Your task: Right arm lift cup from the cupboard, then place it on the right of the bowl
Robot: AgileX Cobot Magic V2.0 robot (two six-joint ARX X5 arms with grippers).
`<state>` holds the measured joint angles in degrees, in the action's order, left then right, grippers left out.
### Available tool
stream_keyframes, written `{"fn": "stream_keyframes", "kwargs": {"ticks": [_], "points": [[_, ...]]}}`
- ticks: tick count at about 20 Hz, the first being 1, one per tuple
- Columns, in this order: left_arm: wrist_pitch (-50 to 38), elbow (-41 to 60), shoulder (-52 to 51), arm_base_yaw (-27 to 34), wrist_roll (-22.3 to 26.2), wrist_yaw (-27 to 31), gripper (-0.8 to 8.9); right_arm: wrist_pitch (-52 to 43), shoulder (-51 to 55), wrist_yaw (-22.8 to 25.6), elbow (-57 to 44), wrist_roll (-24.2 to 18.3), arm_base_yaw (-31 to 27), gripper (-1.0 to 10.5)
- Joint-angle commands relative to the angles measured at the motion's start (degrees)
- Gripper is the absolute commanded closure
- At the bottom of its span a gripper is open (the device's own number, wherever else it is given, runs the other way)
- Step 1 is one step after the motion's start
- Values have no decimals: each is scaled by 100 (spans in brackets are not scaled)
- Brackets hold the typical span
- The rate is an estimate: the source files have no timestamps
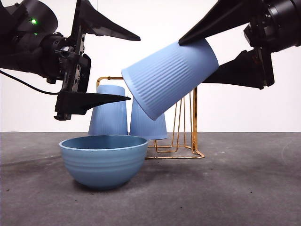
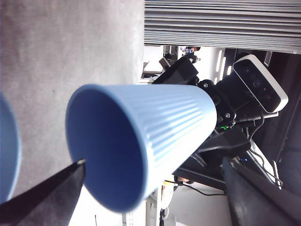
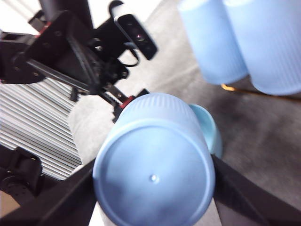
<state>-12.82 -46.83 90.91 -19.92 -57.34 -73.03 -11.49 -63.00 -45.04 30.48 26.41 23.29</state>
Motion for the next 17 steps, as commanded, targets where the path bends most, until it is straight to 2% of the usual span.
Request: {"fn": "stream_keyframes", "kwargs": {"ticks": [1, 7, 8, 12, 15, 17], "points": [[-59, -52, 9, -31, -103, -31, 354, -179, -66, -35, 24, 179, 83, 690], [-195, -52, 9, -116, -170, -35, 446, -262, -66, -17, 24, 264, 249, 690], [-308, -52, 9, -127, -240, -35, 508, -262, -66, -13, 24, 264, 258, 690], [-361, -52, 9, -142, -332, -44, 635, -262, -66, -11, 24, 264, 243, 690], [-361, -52, 9, -142, -341, -33, 776, -262, -66, 0, 24, 264, 245, 690], [-365, -52, 9, -142, -339, 0, 798, -262, -66, 0, 24, 275, 245, 690]]}}
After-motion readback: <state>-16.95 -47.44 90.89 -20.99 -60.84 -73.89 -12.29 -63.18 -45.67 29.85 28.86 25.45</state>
